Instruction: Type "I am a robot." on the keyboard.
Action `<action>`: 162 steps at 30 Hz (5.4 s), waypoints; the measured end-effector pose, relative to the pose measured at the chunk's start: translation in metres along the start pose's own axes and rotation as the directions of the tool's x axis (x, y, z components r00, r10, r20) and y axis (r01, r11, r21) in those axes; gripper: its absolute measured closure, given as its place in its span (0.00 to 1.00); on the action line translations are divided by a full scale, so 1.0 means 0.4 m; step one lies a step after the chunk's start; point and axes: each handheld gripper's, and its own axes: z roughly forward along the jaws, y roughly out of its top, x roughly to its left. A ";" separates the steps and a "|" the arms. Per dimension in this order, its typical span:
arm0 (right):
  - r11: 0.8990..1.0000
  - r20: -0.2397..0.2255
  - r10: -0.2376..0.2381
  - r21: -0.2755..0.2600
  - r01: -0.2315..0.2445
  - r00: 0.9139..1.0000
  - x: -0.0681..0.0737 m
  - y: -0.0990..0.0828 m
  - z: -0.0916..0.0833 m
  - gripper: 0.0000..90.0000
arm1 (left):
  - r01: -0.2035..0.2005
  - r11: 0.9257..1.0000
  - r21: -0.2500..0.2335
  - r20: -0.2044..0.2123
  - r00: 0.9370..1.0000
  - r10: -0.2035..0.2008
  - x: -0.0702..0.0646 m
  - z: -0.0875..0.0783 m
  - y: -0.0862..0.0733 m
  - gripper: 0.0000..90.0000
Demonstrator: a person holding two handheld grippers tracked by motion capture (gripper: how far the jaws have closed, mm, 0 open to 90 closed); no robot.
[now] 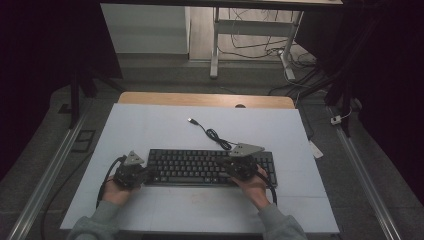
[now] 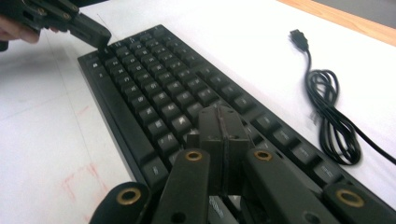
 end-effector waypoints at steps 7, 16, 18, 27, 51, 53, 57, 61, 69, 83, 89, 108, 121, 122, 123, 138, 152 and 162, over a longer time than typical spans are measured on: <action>1.000 -0.011 -0.005 0.016 0.005 1.000 0.012 0.022 0.043 1.00 | 0.000 1.000 0.008 -0.009 1.000 0.000 0.000 0.003 -0.001 0.99; 0.998 -0.017 -0.007 0.057 0.008 1.000 0.017 0.025 0.092 1.00 | -0.004 1.000 0.018 -0.012 1.000 0.005 0.002 0.008 -0.005 0.99; 0.998 -0.014 -0.004 0.062 0.005 1.000 0.016 0.027 0.101 1.00 | -0.002 1.000 0.017 -0.013 1.000 0.003 0.003 0.008 -0.005 0.99; 0.997 -0.008 -0.007 0.081 0.008 1.000 0.022 0.035 0.132 0.99 | -0.003 1.000 0.019 -0.014 1.000 0.004 0.005 0.010 -0.007 0.99; 0.989 0.008 -0.020 0.145 0.019 1.000 0.024 0.030 0.196 1.00 | -0.002 1.000 0.018 -0.015 1.000 0.002 0.003 0.010 -0.010 0.99; 0.989 0.010 -0.020 0.145 0.018 1.000 0.023 0.030 0.196 0.99 | -0.003 1.000 0.019 -0.015 1.000 0.003 0.002 0.009 -0.010 0.99; 0.990 0.010 -0.021 0.142 0.020 1.000 0.022 0.031 0.198 0.99 | -0.002 1.000 0.019 -0.015 1.000 0.003 0.002 0.010 -0.010 0.99; 0.988 0.013 -0.024 0.152 0.022 1.000 0.021 0.032 0.200 0.99 | -0.004 1.000 0.029 -0.017 1.000 0.005 0.000 0.014 -0.011 0.99; 0.986 0.015 -0.026 0.165 0.023 1.000 0.021 0.031 0.208 1.00 | -0.007 1.000 0.029 -0.015 1.000 0.007 -0.001 0.015 -0.011 0.99; 0.996 0.016 -0.022 0.086 0.021 1.000 0.019 0.040 0.136 1.00 | -0.016 0.999 -0.036 -0.010 1.000 0.016 -0.013 -0.010 -0.002 0.99; 0.997 0.045 0.002 0.079 -0.006 0.999 -0.011 0.004 0.071 0.87 | -0.001 0.998 -0.062 0.004 1.000 0.001 -0.010 -0.017 -0.001 0.88; 0.999 0.094 0.038 0.026 -0.040 0.995 -0.050 -0.072 -0.050 0.62 | 0.066 0.994 -0.091 0.007 0.998 -0.066 0.008 -0.025 0.001 0.49; 0.998 0.117 0.068 0.001 -0.069 0.991 -0.069 -0.107 -0.109 0.61 | 0.082 0.993 -0.081 0.010 0.997 -0.082 0.014 -0.026 0.005 0.44; 0.998 0.120 0.068 0.001 -0.069 0.990 -0.069 -0.108 -0.110 0.61 | 0.084 0.993 -0.080 0.010 0.996 -0.083 0.015 -0.026 0.005 0.44; 0.998 0.120 0.068 0.001 -0.069 0.990 -0.069 -0.108 -0.110 0.61 | 0.086 0.993 -0.079 0.012 0.996 -0.086 0.015 -0.025 0.005 0.44; 0.998 0.121 0.062 0.005 -0.063 0.991 -0.070 -0.111 -0.110 0.61 | 0.073 0.995 -0.060 0.034 0.997 -0.071 0.014 -0.030 0.020 0.38; 0.998 0.121 0.064 0.001 -0.065 0.991 -0.069 -0.116 -0.119 0.60 | -0.100 0.995 -0.032 0.134 0.986 0.103 -0.058 0.005 0.108 0.60; 0.998 0.123 0.065 0.008 -0.067 0.990 -0.070 -0.123 -0.120 0.59 | -0.187 0.982 0.006 0.208 0.961 0.181 -0.103 0.043 0.125 0.99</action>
